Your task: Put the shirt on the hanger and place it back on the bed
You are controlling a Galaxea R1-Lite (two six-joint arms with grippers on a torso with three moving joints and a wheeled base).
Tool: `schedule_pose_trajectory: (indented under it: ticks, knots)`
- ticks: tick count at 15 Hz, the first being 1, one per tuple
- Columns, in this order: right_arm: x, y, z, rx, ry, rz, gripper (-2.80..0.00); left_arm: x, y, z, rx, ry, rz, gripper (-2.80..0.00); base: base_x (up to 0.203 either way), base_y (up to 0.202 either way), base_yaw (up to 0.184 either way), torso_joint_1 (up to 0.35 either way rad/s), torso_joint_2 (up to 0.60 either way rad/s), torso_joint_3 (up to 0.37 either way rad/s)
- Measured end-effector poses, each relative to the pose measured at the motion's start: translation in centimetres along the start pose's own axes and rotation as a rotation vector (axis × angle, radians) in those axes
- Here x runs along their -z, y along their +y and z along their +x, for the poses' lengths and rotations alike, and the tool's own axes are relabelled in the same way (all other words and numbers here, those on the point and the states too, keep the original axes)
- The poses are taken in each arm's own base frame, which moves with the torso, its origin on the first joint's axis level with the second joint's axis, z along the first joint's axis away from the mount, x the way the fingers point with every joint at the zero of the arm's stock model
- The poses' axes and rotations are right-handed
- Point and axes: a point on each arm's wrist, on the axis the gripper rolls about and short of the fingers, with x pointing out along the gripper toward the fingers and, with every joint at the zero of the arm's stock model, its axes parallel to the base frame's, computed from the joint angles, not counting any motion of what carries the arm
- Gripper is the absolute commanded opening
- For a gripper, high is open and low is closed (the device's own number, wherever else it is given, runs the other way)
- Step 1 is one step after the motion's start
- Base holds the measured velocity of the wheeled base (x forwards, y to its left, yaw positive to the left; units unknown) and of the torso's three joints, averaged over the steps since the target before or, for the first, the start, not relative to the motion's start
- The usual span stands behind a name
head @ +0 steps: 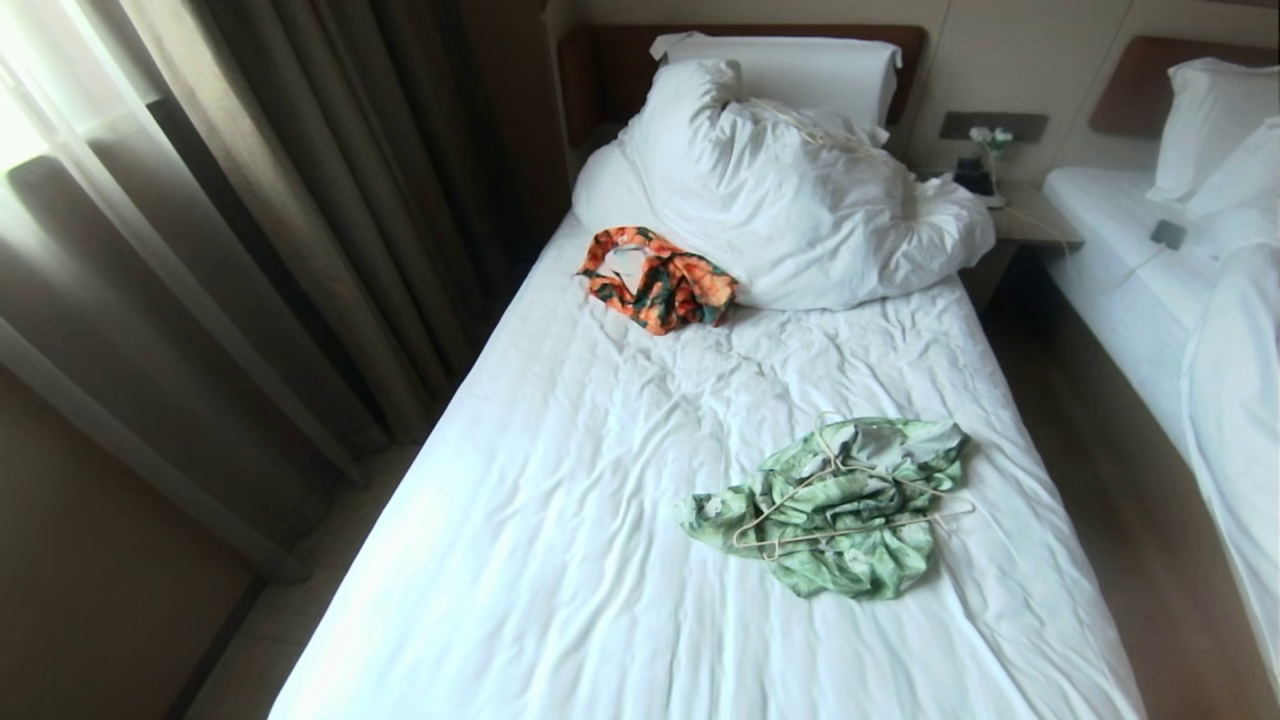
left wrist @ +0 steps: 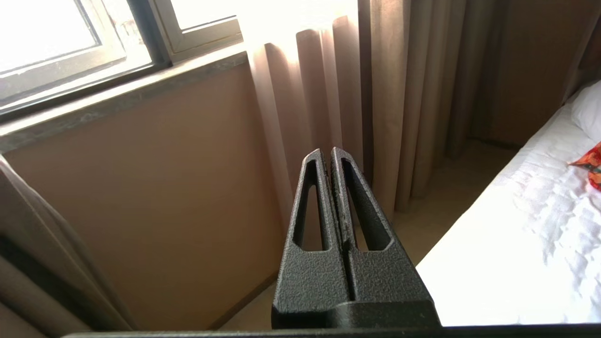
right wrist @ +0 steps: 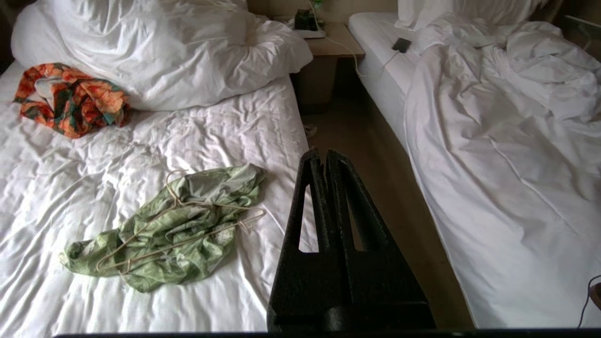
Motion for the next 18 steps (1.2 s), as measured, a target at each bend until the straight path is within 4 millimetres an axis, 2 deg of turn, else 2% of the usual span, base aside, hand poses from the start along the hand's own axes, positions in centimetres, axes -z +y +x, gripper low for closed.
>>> schedule_pose_trajectory:
  ticks: [4, 7, 11, 18]
  knots:
    - [5.2, 0.3, -0.7, -0.108, 0.044, -0.042, -2.80, 3.9, 0.7, -1.8, 0.043, 0.049, 0.064, -2.80, 0.000, 0.000, 0.000, 0.000, 0.00, 0.000]
    - [9.1, 0.7, -0.5, -0.188, 0.066, -0.042, -2.80, 5.0, 0.5, -2.2, 0.117, 0.041, 0.106, -2.80, 0.000, 0.000, 0.000, 0.000, 0.00, 0.000]
    - [11.8, 1.2, 0.5, -0.235, 0.025, -0.032, -2.80, 6.7, 0.1, -2.7, 0.228, 0.055, 0.142, -2.80, 0.000, 0.000, 0.000, 0.000, 0.00, 0.000]
    - [16.1, 2.0, 1.8, -0.292, 0.075, -0.033, -2.80, 10.8, -0.2, -4.5, 0.570, 0.145, 0.073, -2.80, 0.000, 0.000, 0.000, 0.000, 0.00, 0.000]
